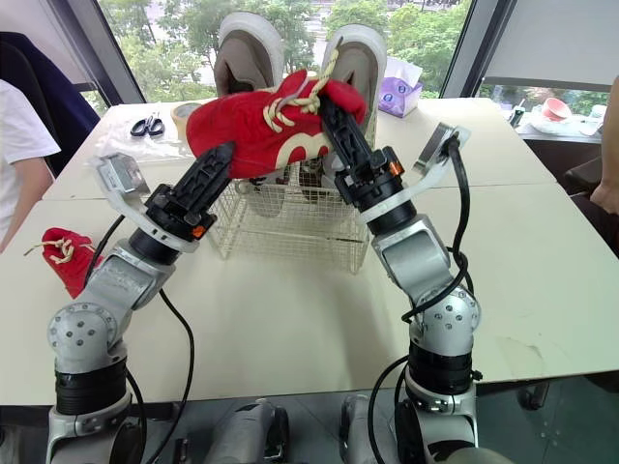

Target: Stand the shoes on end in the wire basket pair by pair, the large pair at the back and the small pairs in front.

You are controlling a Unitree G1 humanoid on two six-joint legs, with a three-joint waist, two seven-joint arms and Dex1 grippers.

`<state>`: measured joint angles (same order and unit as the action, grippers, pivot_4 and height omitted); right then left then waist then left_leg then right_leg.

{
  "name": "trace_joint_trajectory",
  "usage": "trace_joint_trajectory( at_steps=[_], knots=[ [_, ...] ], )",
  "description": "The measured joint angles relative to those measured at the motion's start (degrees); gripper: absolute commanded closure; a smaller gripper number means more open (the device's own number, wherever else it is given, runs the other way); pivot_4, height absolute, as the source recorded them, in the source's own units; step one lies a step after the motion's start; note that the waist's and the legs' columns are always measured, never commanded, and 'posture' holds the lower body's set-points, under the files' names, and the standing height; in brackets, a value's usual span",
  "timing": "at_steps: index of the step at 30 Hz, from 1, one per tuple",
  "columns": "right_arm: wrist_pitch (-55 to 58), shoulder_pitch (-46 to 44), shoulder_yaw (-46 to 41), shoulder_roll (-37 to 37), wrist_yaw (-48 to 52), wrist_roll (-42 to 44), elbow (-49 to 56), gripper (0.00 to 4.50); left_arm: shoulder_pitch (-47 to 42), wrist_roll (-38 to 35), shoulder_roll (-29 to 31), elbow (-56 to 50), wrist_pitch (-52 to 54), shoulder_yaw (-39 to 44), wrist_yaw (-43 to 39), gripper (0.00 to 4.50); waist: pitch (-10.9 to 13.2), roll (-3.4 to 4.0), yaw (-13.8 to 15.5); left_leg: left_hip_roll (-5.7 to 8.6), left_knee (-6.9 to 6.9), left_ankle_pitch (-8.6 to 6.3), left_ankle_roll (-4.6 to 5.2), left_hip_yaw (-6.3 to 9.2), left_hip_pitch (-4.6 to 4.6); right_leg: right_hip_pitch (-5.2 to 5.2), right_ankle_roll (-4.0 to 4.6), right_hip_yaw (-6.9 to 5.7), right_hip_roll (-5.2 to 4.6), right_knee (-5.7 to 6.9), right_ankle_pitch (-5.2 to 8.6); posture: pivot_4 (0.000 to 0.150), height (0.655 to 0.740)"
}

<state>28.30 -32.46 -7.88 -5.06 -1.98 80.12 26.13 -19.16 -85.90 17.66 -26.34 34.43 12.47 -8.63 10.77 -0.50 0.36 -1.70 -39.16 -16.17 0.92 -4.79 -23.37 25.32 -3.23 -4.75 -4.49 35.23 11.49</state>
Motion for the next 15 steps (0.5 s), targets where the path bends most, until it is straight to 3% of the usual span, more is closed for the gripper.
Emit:
trace_joint_trajectory(
  at_steps=[4,8,11,15],
  knots=[
    [1.46,-2.98,-2.62,-6.02,1.46,2.61,-1.83,3.46,4.02,-0.45,3.8,-3.4,1.35,0.1,2.25,0.05,0.02,0.04,0.04,0.01,0.0,0.0,0.0,-0.02,-0.02,0.02,0.0,0.01,-0.03,-0.01,0.0,0.15,0.74],
    [8.07,-7.36,-9.48,-27.72,13.58,3.89,-6.85,3.46,10.8,-1.01,12.69,-5.74,4.77,2.35,2.53,0.05,0.07,0.02,0.55,0.05,0.0,-0.04,0.06,-0.01,-0.07,0.01,0.24,-0.03,-0.1,-0.16,0.15,0.15,0.74],
    [12.65,-7.89,-10.27,-40.43,25.6,-0.78,-11.06,3.46,11.88,-0.79,16.19,-7.12,5.07,4.44,2.11,0.05,0.07,0.02,0.39,0.04,0.03,-0.07,0.08,-0.06,-0.06,0.03,0.25,-0.01,-0.11,-0.2,0.16,0.15,0.74],
    [14.52,-8.68,-5.35,-46.84,37.96,-9.54,-11.84,3.46,13.02,5.36,18.67,-7.68,4.87,4.26,0.49,0.05,0.08,0.03,-0.2,-0.08,0.11,-0.07,0.07,-0.12,-0.01,0.09,0.25,-0.01,-0.01,-0.17,0.15,0.15,0.74]
  ],
)
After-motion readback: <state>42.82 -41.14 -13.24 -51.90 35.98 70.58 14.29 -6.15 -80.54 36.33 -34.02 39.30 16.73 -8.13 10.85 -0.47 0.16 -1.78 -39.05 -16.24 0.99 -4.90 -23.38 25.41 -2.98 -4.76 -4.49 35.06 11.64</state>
